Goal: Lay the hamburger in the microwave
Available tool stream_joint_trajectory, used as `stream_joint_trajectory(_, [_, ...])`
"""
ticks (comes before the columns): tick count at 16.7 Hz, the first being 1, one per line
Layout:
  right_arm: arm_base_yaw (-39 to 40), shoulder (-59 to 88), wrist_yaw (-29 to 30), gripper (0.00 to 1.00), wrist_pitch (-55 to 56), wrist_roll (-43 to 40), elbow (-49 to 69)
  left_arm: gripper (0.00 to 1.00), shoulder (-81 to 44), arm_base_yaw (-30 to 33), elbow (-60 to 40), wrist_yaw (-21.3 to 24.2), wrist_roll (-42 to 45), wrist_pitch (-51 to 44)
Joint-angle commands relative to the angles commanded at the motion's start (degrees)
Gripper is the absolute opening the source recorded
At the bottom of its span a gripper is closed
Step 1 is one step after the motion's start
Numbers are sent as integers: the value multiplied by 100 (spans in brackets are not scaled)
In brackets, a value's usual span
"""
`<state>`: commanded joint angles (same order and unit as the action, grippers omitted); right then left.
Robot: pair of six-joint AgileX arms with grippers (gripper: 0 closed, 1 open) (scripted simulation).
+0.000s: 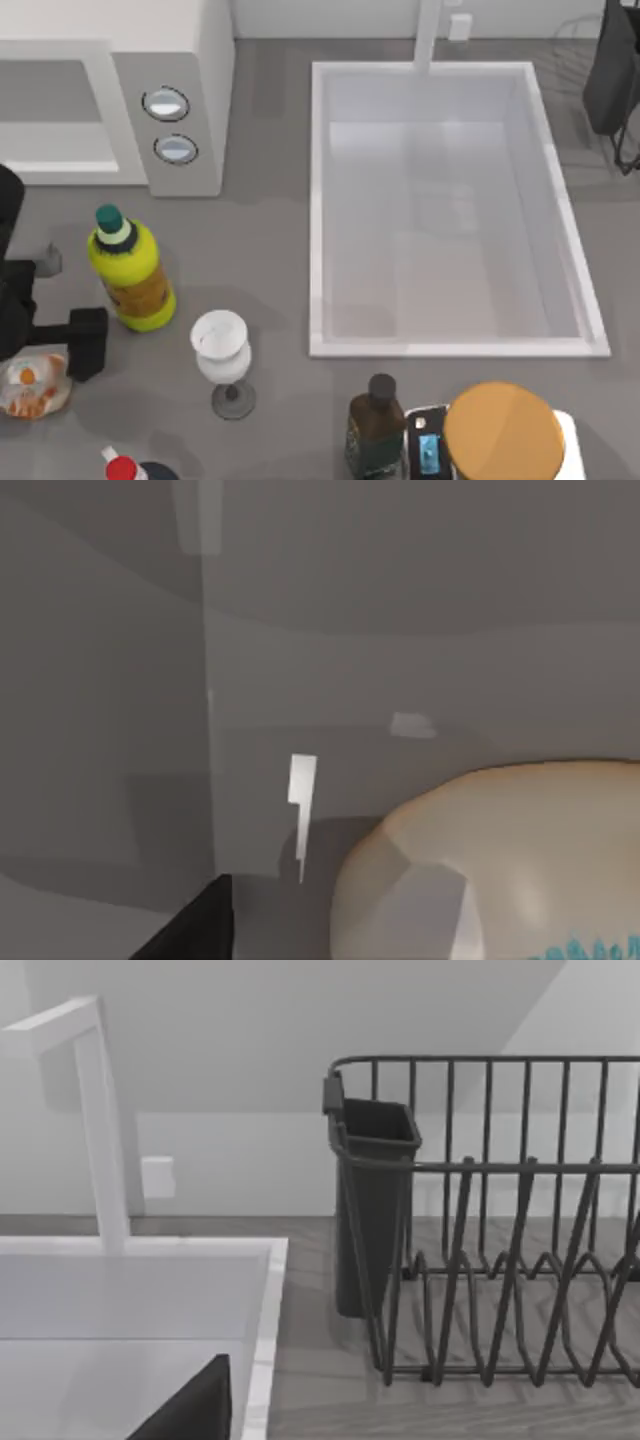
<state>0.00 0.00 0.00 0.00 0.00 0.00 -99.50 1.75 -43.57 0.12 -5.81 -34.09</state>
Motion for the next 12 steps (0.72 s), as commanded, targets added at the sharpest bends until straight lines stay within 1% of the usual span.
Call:
stream_joint_trajectory(1, [0,0,0,100,0,0,0,0,0,0,0,0,0,0])
stream_joint_trajectory(2, [0,0,0,100,0,0,0,0,412,7,-163,-31,-15,-383])
stream_joint_trajectory(4, [0,0,0,100,0,0,0,0,444,8,-223,-33,-13,-477])
stream_joint_trajectory(6, [0,0,0,100,0,0,0,0,558,7,-422,-39,-14,-813])
stream_joint_trajectory(12, [0,0,0,100,0,0,0,0,1204,25,-1459,-35,-48,-2563])
